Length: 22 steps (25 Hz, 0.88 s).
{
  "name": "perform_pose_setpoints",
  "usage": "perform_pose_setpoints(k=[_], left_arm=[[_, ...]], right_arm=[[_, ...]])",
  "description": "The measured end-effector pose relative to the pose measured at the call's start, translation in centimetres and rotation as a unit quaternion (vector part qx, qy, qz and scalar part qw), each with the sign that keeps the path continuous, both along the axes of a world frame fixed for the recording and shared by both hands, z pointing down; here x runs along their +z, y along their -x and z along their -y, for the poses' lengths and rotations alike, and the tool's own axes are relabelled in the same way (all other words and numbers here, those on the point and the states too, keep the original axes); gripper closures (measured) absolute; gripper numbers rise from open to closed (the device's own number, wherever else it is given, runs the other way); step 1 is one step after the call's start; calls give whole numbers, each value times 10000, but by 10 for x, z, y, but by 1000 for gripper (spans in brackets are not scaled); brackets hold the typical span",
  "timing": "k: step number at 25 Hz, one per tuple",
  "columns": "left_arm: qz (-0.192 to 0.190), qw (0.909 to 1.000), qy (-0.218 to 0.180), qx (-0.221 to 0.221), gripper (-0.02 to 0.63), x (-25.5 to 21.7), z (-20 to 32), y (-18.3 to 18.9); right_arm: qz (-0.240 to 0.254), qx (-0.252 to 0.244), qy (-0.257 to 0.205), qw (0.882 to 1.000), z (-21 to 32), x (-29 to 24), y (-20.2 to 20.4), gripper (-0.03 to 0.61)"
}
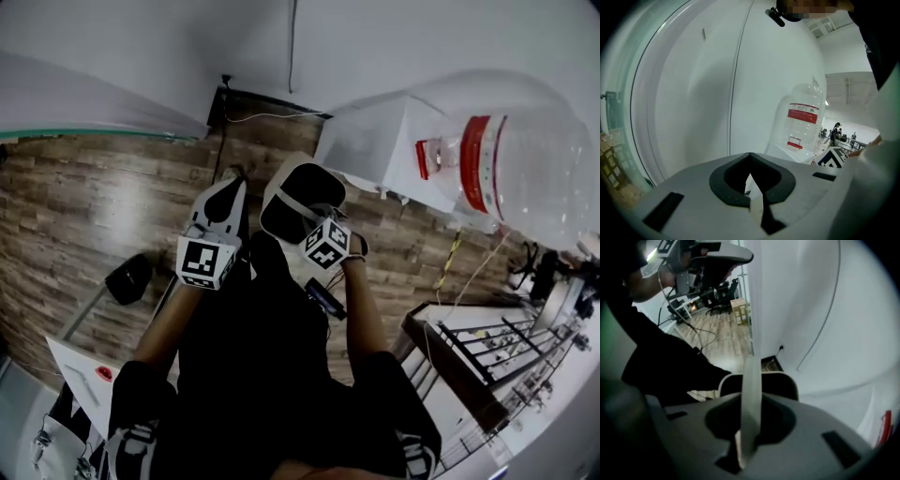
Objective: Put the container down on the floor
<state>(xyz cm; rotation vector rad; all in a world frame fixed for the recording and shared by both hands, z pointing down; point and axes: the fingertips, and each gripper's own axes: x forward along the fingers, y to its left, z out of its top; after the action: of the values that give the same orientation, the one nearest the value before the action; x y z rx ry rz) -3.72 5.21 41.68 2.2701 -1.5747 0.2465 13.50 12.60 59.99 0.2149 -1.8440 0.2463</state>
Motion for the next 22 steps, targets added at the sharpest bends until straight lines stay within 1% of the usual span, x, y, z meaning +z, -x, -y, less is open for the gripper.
perform_pose_setpoints(k=[5, 11, 16, 19, 22], left_arm=[[49, 9999, -40, 105, 588, 15, 31, 2], [-171, 9998, 63, 6, 588, 33, 52, -2], [-212, 9998, 65, -26, 588, 54, 60, 1], [-195, 9997, 93, 127, 588, 76, 71, 1], [-90, 9996, 63, 276, 588, 96, 81, 6]], right_arm=[[-55, 1, -36, 10000, 24, 36, 2, 511], [-168, -71, -52, 9998, 49, 80, -2, 511], [-226, -47, -74, 9997, 66, 117, -2, 511], [-266, 5, 7, 9996, 79, 148, -3, 511], [-255, 75, 6, 9996, 92, 180, 0, 511]])
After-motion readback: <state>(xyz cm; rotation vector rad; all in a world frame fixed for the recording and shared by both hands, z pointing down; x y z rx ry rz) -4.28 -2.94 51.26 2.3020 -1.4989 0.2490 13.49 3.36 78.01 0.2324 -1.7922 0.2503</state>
